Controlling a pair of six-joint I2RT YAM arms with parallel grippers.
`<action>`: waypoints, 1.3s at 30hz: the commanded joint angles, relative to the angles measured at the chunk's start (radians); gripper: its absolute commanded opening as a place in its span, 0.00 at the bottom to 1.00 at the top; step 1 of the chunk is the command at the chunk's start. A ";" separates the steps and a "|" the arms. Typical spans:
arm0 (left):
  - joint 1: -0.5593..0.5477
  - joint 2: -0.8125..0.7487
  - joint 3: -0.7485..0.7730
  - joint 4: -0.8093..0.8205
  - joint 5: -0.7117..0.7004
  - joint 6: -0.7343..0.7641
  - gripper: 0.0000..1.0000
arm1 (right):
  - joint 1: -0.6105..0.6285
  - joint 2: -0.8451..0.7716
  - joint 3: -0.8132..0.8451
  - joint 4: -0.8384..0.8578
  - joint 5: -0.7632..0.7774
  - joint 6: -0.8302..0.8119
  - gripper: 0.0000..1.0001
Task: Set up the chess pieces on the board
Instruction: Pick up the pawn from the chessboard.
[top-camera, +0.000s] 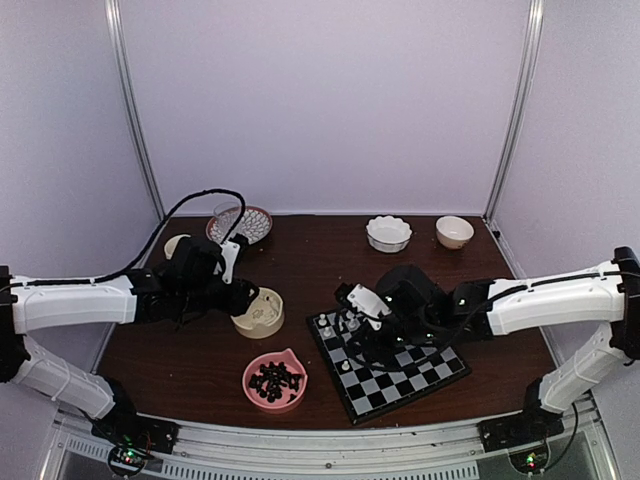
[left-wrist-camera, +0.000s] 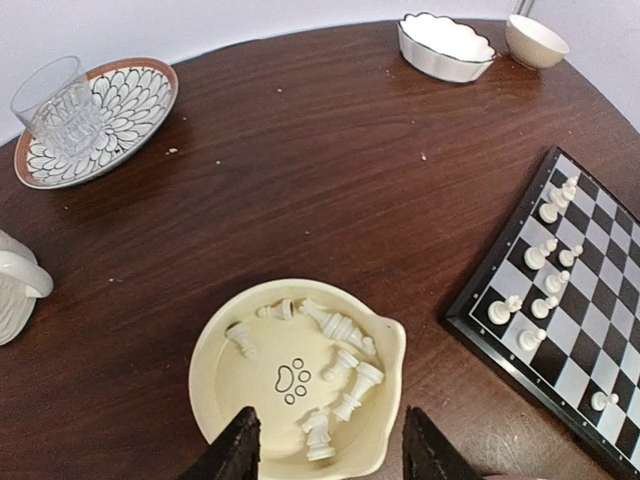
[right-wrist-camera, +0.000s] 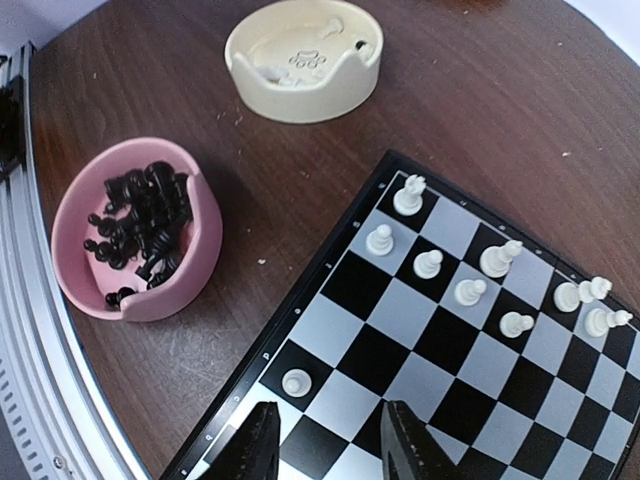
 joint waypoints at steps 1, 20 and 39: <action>0.003 -0.024 -0.029 0.093 -0.088 -0.026 0.48 | 0.042 0.094 0.076 -0.094 0.039 -0.038 0.37; 0.004 -0.063 -0.043 0.090 -0.081 -0.026 0.49 | 0.074 0.284 0.181 -0.148 0.079 -0.054 0.34; 0.003 -0.071 -0.040 0.082 -0.059 -0.026 0.49 | 0.074 0.321 0.193 -0.169 0.079 -0.048 0.22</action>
